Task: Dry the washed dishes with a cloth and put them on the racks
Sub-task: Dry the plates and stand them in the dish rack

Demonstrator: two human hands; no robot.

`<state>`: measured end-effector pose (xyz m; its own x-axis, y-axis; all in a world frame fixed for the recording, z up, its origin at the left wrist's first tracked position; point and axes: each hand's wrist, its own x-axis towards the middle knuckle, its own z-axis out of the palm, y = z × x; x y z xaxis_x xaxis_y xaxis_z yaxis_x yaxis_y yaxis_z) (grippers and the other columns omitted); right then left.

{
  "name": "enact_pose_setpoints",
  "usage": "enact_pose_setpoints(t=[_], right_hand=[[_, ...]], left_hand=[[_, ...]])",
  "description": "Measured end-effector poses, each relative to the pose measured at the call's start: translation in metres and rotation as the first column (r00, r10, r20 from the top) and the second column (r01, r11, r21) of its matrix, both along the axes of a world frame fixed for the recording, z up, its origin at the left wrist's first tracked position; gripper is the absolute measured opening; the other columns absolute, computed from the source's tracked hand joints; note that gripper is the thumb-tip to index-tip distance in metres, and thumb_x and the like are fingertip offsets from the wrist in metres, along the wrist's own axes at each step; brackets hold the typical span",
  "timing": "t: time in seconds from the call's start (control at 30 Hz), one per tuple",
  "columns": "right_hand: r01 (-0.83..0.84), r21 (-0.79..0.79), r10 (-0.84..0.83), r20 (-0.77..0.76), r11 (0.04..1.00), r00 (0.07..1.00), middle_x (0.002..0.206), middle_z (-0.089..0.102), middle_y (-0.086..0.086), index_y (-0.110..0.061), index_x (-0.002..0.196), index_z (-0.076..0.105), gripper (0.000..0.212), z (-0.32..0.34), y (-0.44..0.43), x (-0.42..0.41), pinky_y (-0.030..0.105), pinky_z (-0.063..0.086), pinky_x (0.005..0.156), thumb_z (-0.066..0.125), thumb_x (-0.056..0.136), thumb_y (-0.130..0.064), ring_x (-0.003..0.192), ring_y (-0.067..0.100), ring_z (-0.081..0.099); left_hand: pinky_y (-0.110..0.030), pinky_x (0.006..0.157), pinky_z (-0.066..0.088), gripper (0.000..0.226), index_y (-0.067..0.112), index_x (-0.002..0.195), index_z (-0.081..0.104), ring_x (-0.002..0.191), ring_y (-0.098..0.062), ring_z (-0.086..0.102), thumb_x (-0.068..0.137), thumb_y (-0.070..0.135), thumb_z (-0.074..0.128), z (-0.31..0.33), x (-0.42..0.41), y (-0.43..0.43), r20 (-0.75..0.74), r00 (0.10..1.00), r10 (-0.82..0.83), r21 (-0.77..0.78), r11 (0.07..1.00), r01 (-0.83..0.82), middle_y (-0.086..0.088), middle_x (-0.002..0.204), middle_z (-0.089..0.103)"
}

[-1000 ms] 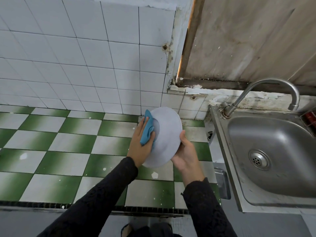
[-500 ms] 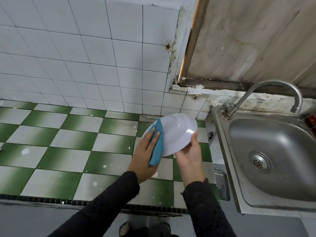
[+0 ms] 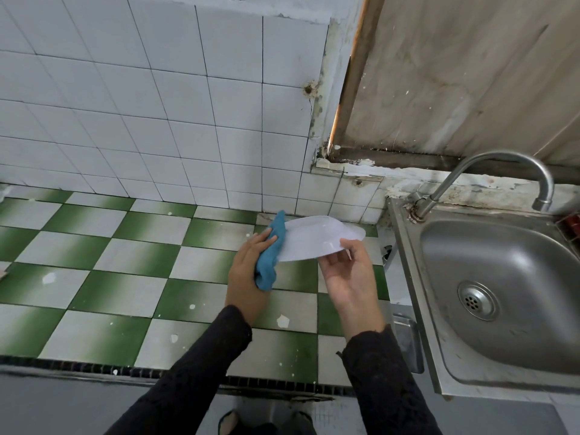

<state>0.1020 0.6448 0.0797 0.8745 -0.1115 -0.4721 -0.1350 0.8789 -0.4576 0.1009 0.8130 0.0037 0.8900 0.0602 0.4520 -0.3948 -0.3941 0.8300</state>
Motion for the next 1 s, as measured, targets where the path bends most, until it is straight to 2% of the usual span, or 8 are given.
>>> enact_pose_setpoints(t=[0.1,0.23,0.3,0.4,0.6,0.77,0.9,1.0], right_hand=[[-0.170,-0.265,0.182,0.022,0.949,0.983,0.116,0.070,0.012,-0.008,0.125,0.060,0.035,-0.003,-0.008,0.000,0.045,0.059,0.091,0.063,0.094,-0.023,0.106,0.029,0.070],[-0.247,-0.652,0.216,-0.129,0.717,0.968,0.130,0.066,0.005,-0.018,0.140,0.052,0.055,-0.020,-0.015,-0.010,0.043,0.051,0.102,0.064,0.093,-0.044,0.121,0.027,0.063],[-0.251,-0.728,0.132,-0.218,0.638,0.967,0.145,0.051,0.005,-0.020,0.149,0.038,0.077,-0.034,-0.017,-0.016,0.046,0.045,0.108,0.070,0.086,-0.052,0.130,0.025,0.052],[-0.293,-0.695,0.125,-0.283,0.656,0.951,0.158,0.035,0.007,-0.023,0.157,0.022,0.099,-0.052,-0.021,-0.022,0.053,0.033,0.117,0.073,0.079,-0.059,0.143,0.027,0.038],[-0.257,-0.445,0.264,-0.046,0.858,0.963,0.132,0.068,0.001,-0.020,0.138,0.056,0.040,-0.063,-0.030,-0.030,0.051,0.045,0.110,0.058,0.100,-0.032,0.127,0.020,0.059],[-0.176,-0.367,0.185,-0.011,0.913,0.983,0.120,0.073,0.004,-0.020,0.126,0.060,0.024,-0.061,-0.036,-0.027,0.043,0.063,0.080,0.053,0.103,-0.017,0.104,0.018,0.072],[-0.139,-0.437,0.146,-0.018,0.888,0.989,0.116,0.075,-0.001,-0.025,0.124,0.059,0.022,-0.056,-0.040,-0.028,0.032,0.063,0.072,0.051,0.105,-0.019,0.101,0.014,0.072],[-0.127,-0.484,0.141,-0.008,0.866,0.990,0.120,0.073,0.000,-0.026,0.128,0.058,0.025,-0.052,-0.043,-0.030,0.030,0.061,0.074,0.052,0.104,-0.023,0.110,0.017,0.069]], left_hand=[[-0.036,0.099,0.052,0.036,0.033,0.120,0.057,0.114,-0.013,0.060,0.094,0.008,0.058,0.009,0.001,-0.001,-0.091,0.995,0.050,-0.162,0.985,-0.065,0.001,0.124,0.063],[-0.020,0.067,0.055,0.020,0.018,0.104,0.057,0.080,0.000,0.062,0.095,0.000,0.058,0.023,0.000,-0.004,-0.244,0.965,0.093,-0.386,0.904,-0.185,0.003,0.093,0.063],[-0.020,0.071,0.056,0.013,0.012,0.106,0.055,0.088,-0.005,0.063,0.096,0.004,0.058,0.021,0.000,-0.001,-0.306,0.950,0.063,-0.485,0.848,-0.213,-0.003,0.098,0.062],[-0.042,0.087,0.056,0.019,0.014,0.115,0.056,0.107,-0.027,0.063,0.096,0.011,0.058,0.016,0.000,0.005,-0.418,0.907,-0.041,-0.634,0.728,-0.260,-0.011,0.116,0.065],[-0.057,0.092,0.053,0.030,0.007,0.126,0.053,0.110,-0.039,0.061,0.097,0.009,0.057,0.012,-0.004,0.003,-0.510,0.844,-0.169,-0.710,0.637,-0.301,-0.022,0.127,0.061],[-0.034,0.063,0.060,0.022,0.007,0.120,0.057,0.086,-0.022,0.071,0.100,0.006,0.050,0.019,-0.007,-0.005,-0.505,0.847,-0.167,-0.735,0.599,-0.320,-0.008,0.101,0.073],[-0.038,0.091,0.056,0.027,0.010,0.128,0.053,0.099,-0.020,0.062,0.103,0.014,0.048,0.021,-0.012,-0.019,-0.429,0.888,0.164,-0.543,0.739,-0.399,-0.010,0.110,0.064],[-0.015,0.086,0.051,0.044,0.004,0.146,0.037,0.099,-0.003,0.061,0.102,0.003,0.043,0.024,-0.015,-0.035,-0.280,0.938,0.203,-0.526,0.785,-0.327,-0.011,0.114,0.060]])
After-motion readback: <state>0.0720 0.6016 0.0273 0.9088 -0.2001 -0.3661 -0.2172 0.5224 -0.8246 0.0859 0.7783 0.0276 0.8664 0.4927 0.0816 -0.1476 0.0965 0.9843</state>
